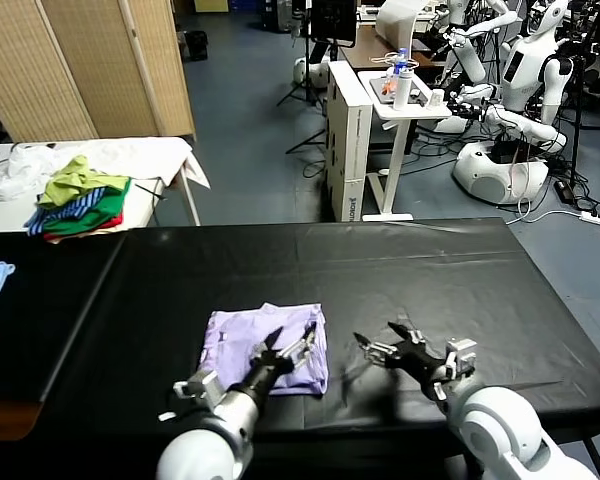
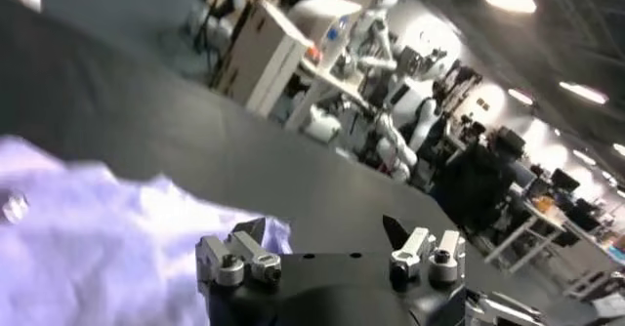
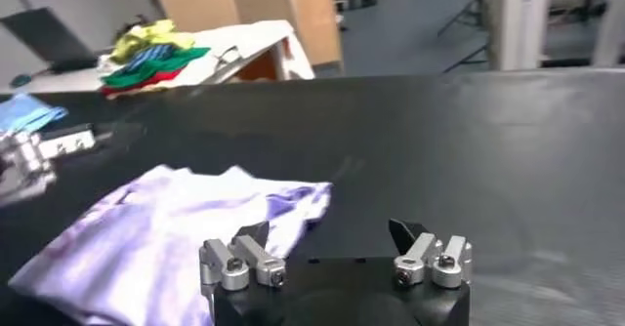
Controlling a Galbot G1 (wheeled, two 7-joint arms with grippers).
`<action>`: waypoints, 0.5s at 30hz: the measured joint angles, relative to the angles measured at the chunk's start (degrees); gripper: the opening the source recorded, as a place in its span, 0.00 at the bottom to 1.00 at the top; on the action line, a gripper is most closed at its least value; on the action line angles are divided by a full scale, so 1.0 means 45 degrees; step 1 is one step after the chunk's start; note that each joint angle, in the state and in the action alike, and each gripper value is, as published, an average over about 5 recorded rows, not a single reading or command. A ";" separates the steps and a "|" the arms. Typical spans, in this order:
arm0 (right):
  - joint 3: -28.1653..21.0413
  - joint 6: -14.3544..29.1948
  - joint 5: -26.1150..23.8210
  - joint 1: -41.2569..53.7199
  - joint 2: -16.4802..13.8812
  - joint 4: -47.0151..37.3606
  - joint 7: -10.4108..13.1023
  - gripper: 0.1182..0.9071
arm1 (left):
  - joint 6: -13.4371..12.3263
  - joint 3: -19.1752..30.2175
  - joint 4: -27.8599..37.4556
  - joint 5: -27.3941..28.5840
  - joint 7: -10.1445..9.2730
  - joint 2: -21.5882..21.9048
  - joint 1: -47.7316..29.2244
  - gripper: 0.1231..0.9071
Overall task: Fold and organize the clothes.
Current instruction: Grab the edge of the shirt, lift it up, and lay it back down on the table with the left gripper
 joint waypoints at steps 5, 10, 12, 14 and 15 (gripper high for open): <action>-0.1371 0.0003 -0.0501 0.0996 0.0384 -0.0417 0.0285 1.00 | -0.0361 -0.1058 -0.0113 0.0963 0.0137 0.0625 0.0216 1.00; -0.2526 -0.0237 -0.1250 0.1924 0.1033 -0.1018 0.0455 1.00 | -0.0553 -0.1671 -0.0140 0.1655 0.0138 0.0875 0.0461 1.00; -0.2868 -0.0390 -0.1702 0.2175 0.1221 -0.1264 0.0474 1.00 | -0.0631 -0.1775 -0.0115 0.1896 0.0140 0.0868 0.0572 1.00; -0.3102 -0.0570 -0.2158 0.2316 0.1312 -0.1456 0.0519 1.00 | -0.0704 -0.1862 -0.0058 0.2091 0.0145 0.0875 0.0643 1.00; -0.3175 -0.0660 -0.2354 0.2348 0.1327 -0.1514 0.0564 1.00 | -0.0731 -0.1912 -0.0023 0.2153 0.0147 0.0890 0.0662 1.00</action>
